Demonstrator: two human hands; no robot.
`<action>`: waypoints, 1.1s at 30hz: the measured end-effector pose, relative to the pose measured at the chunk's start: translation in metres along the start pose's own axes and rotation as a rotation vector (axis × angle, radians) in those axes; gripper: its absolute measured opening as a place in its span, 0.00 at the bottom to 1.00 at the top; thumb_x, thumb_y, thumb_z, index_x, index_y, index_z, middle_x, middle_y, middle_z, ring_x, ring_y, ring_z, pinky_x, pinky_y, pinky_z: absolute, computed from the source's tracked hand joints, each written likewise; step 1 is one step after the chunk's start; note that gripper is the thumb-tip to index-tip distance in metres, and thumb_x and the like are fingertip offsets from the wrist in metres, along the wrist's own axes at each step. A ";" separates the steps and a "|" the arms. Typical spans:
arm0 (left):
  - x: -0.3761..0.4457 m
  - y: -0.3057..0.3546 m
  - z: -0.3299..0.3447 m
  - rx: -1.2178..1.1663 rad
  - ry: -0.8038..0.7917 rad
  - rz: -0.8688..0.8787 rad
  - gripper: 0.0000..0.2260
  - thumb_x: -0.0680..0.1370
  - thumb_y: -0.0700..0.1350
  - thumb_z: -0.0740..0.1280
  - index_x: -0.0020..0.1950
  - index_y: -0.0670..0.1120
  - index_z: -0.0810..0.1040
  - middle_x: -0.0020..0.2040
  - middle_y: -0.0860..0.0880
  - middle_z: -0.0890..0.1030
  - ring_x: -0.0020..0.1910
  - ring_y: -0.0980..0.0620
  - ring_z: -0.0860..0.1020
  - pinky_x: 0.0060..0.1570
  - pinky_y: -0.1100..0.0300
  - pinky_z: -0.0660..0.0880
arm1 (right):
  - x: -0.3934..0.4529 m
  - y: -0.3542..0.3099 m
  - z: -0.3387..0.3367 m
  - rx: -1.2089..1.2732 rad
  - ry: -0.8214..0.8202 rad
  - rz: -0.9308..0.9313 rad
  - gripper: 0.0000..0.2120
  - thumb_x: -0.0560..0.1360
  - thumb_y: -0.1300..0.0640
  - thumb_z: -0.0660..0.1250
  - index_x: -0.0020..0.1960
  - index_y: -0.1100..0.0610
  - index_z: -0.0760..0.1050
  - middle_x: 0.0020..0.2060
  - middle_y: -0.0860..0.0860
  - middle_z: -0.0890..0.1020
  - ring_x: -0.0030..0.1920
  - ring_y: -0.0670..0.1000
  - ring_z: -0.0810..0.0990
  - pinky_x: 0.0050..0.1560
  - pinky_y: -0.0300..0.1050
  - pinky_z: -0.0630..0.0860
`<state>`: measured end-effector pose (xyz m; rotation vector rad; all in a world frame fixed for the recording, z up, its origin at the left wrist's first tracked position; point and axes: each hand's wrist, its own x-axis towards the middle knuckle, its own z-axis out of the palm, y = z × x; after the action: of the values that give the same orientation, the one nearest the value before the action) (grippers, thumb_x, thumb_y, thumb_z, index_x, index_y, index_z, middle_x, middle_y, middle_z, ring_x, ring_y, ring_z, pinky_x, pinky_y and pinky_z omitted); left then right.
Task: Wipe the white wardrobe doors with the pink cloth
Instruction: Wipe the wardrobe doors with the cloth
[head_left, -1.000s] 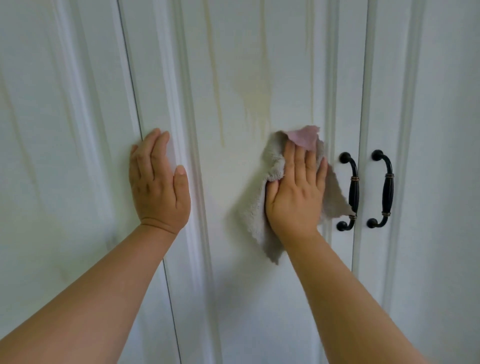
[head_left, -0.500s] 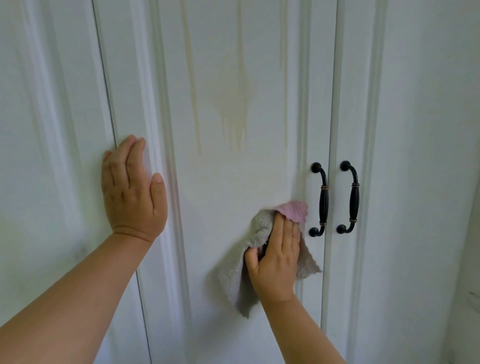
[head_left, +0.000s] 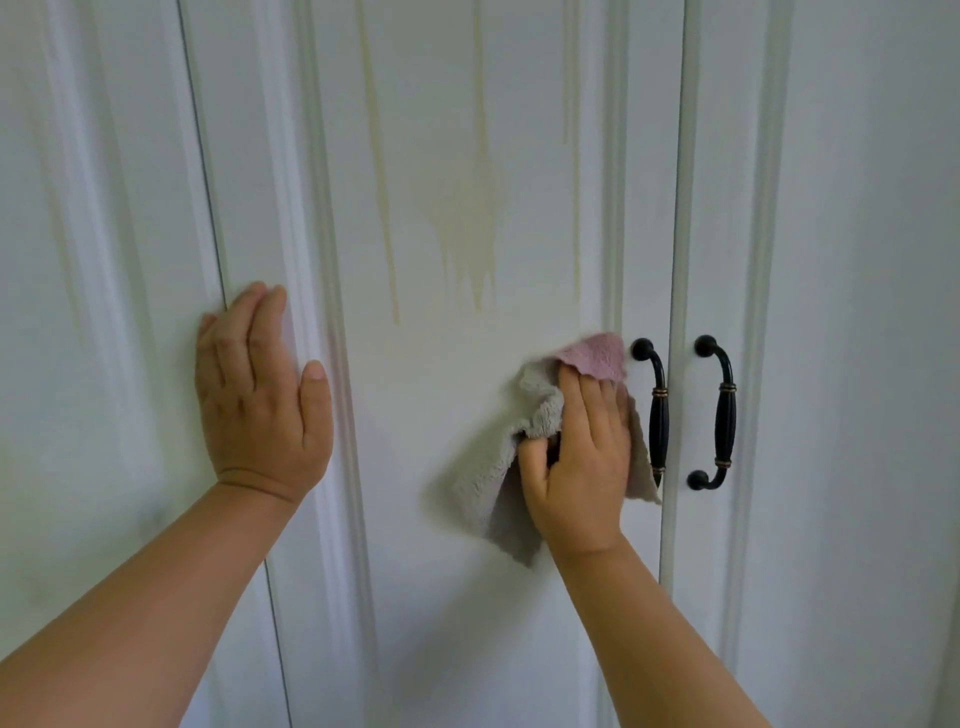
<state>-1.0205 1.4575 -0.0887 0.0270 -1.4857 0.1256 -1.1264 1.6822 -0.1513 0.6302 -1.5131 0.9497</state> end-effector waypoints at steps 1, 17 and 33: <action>-0.001 0.000 0.000 0.011 -0.008 -0.001 0.25 0.80 0.46 0.54 0.73 0.33 0.66 0.70 0.33 0.68 0.70 0.37 0.67 0.74 0.38 0.59 | 0.006 -0.001 0.003 -0.034 -0.013 -0.006 0.29 0.76 0.54 0.58 0.74 0.66 0.67 0.71 0.60 0.73 0.75 0.60 0.66 0.76 0.62 0.60; 0.001 -0.001 -0.003 -0.121 -0.025 -0.040 0.27 0.81 0.49 0.52 0.73 0.32 0.65 0.69 0.33 0.69 0.69 0.37 0.69 0.66 0.34 0.67 | 0.070 -0.029 0.010 -0.146 -0.050 0.035 0.39 0.76 0.43 0.60 0.79 0.65 0.56 0.78 0.62 0.61 0.79 0.61 0.57 0.80 0.54 0.49; 0.005 0.002 -0.004 -0.137 -0.021 -0.019 0.23 0.80 0.49 0.54 0.71 0.37 0.67 0.69 0.38 0.67 0.68 0.38 0.68 0.66 0.33 0.66 | 0.055 -0.081 0.030 -0.330 -0.208 0.040 0.44 0.72 0.38 0.58 0.79 0.65 0.57 0.76 0.64 0.63 0.78 0.67 0.55 0.77 0.68 0.48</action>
<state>-1.0159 1.4600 -0.0843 -0.0689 -1.5112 0.0082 -1.0847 1.6215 -0.0803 0.4709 -1.8251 0.6571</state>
